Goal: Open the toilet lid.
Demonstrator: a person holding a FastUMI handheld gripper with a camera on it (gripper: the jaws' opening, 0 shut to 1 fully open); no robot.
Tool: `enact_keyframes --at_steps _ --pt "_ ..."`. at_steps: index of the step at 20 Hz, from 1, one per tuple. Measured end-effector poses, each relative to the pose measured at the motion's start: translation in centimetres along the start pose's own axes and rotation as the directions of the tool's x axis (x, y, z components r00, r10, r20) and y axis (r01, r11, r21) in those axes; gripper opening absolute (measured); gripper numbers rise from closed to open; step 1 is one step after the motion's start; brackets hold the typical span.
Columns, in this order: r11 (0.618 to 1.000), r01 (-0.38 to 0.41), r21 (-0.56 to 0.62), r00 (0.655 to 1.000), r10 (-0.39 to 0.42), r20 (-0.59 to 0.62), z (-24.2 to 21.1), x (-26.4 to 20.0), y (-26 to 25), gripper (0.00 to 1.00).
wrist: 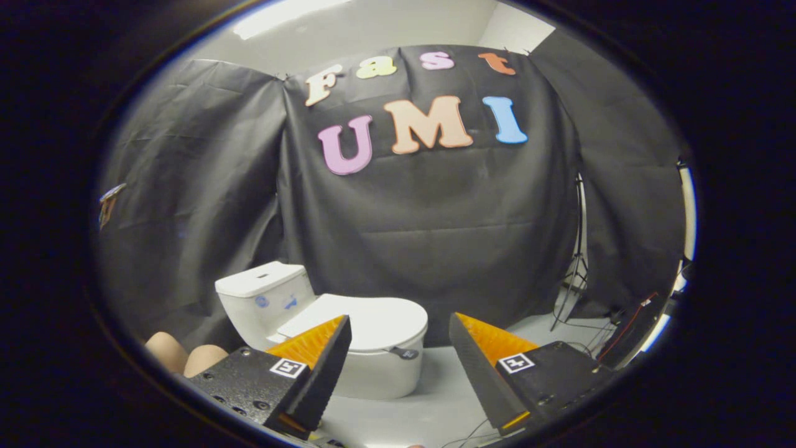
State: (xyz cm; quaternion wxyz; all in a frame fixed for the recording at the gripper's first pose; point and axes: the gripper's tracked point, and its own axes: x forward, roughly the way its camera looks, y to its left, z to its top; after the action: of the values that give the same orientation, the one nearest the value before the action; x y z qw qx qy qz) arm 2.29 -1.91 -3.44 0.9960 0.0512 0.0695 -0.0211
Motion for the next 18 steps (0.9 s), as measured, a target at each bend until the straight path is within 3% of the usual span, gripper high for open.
enact_keyframes --at_steps 5,12,18 --pt "0.999 0.029 0.019 0.997 -0.028 -0.076 0.4 4.4 -1.4 0.96" --pt "0.986 -0.024 0.166 0.992 0.044 -0.122 1.2 11.3 -1.8 0.97" --pt "0.958 -0.012 0.287 0.972 0.078 -0.222 -2.0 16.3 -2.7 0.97"
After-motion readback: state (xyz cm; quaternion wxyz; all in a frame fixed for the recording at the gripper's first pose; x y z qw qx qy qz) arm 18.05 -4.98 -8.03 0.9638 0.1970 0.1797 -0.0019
